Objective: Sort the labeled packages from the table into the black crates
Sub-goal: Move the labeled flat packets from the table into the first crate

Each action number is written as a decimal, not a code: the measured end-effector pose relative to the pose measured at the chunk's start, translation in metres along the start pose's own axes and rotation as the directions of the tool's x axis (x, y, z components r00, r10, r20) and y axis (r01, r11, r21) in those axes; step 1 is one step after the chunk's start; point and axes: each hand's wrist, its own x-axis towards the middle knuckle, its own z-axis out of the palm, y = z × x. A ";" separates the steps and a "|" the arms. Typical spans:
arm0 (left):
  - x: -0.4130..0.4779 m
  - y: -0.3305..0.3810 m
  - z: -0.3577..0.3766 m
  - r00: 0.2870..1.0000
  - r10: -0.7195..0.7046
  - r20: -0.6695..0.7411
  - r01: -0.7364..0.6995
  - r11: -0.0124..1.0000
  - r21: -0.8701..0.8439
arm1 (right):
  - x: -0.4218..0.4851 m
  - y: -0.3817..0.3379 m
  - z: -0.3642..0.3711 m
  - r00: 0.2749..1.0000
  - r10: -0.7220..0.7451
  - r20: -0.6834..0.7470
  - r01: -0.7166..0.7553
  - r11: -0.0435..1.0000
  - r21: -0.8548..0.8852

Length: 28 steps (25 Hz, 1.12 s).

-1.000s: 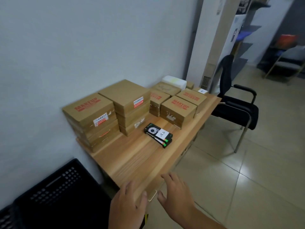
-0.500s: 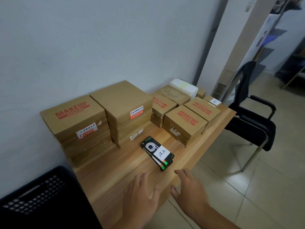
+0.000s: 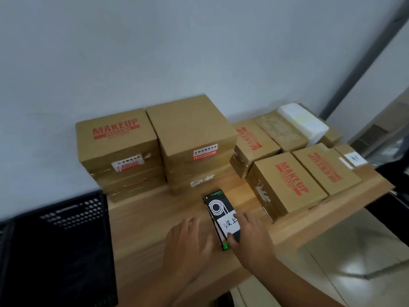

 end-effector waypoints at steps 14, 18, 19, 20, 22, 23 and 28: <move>0.013 0.015 0.057 0.945 -0.320 0.072 0.325 0.943 -0.074 | 0.076 0.053 0.088 0.970 -0.161 0.184 0.179 0.980 -0.085; 0.007 0.010 0.047 0.943 -0.315 0.105 0.327 0.936 -0.132 | 0.075 0.052 0.072 0.978 -0.149 0.148 0.134 0.985 0.109; 0.005 0.009 0.042 0.942 -0.305 0.139 0.325 0.934 -0.150 | 0.072 0.049 0.061 0.981 -0.143 0.129 0.115 0.972 0.205; 0.003 0.010 0.038 0.938 -0.300 0.176 0.329 0.927 -0.178 | 0.070 0.047 0.050 0.985 -0.135 0.107 0.099 0.951 0.291; 0.008 0.013 0.030 0.916 -0.329 0.230 0.387 0.875 -0.290 | 0.062 0.040 0.028 0.989 -0.137 0.057 0.104 0.916 0.388; 0.013 0.016 0.027 0.903 -0.352 0.246 0.423 0.827 -0.370 | 0.058 0.037 0.018 0.989 -0.146 0.029 0.122 0.904 0.410; 0.030 0.037 0.021 0.908 -0.333 0.253 0.415 0.645 -0.642 | 0.044 0.027 -0.012 0.983 -0.164 0.082 0.077 0.774 0.629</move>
